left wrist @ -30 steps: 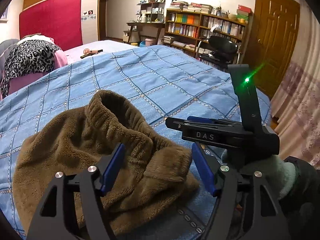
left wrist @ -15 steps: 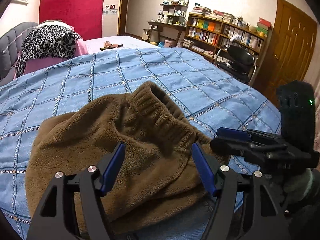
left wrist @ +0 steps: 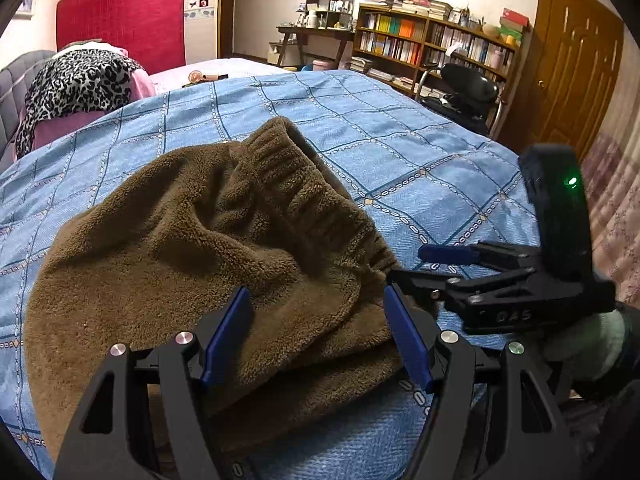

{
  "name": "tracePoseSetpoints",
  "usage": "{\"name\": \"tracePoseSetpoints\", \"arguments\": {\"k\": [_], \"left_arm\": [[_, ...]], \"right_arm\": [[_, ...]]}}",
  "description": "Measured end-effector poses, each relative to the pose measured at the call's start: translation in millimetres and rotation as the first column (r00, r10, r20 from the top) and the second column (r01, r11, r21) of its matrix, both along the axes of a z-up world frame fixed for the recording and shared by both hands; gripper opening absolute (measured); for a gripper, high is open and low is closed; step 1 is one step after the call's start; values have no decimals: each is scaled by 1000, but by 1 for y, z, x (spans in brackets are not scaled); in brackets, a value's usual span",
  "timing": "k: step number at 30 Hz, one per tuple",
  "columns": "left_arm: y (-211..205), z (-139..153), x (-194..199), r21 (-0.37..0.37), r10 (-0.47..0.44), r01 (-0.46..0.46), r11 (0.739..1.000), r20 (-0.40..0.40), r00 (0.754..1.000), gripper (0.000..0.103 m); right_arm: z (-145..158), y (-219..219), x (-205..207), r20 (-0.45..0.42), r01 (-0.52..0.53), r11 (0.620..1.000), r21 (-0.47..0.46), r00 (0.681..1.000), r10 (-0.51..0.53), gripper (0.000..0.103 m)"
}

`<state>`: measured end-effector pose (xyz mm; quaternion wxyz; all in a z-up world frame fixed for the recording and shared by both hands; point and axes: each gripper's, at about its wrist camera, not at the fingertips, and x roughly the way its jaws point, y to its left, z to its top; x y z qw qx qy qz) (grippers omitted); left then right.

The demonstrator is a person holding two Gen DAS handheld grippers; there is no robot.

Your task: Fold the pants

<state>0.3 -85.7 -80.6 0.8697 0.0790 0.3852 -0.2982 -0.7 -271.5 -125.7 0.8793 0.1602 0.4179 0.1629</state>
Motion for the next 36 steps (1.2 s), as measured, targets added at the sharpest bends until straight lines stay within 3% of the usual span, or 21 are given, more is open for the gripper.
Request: {"name": "tracePoseSetpoints", "arguments": {"k": [7, 10, 16, 19, 23, 30, 33, 36], "left_arm": [[10, 6, 1, -13, 24, -23, 1000, 9, 1000, 69], [18, 11, 0, -14, 41, -41, 999, 17, 999, 69], [39, 19, 1, -16, 91, -90, 996, 34, 995, 69], [48, 22, 2, -32, 117, -116, 993, 33, 993, 69], [60, 29, 9, -64, 154, -151, 986, 29, 988, 69], [75, 54, 18, -108, 201, -191, 976, 80, 976, 70], [72, 60, 19, -133, 186, -174, 976, 85, 979, 71], [60, 52, 16, -138, 135, -124, 983, 72, 988, 72]], "right_arm": [[40, -3, 5, 104, -7, 997, 73, 995, -1, 77], [51, 5, 13, 135, -49, 993, 108, 990, 34, 71], [44, 38, 27, 115, -124, 989, 74, 987, 115, 52], [32, 45, 38, 62, -139, 987, 80, 989, 134, 34], [38, 44, 35, 64, -144, 987, 77, 988, 139, 22], [75, 21, 9, 99, -201, 951, 236, 978, 183, 21], [75, 19, -1, 72, -211, 942, 260, 977, 199, 21], [63, 19, -11, 30, -197, 956, 216, 980, 195, 20]]}}
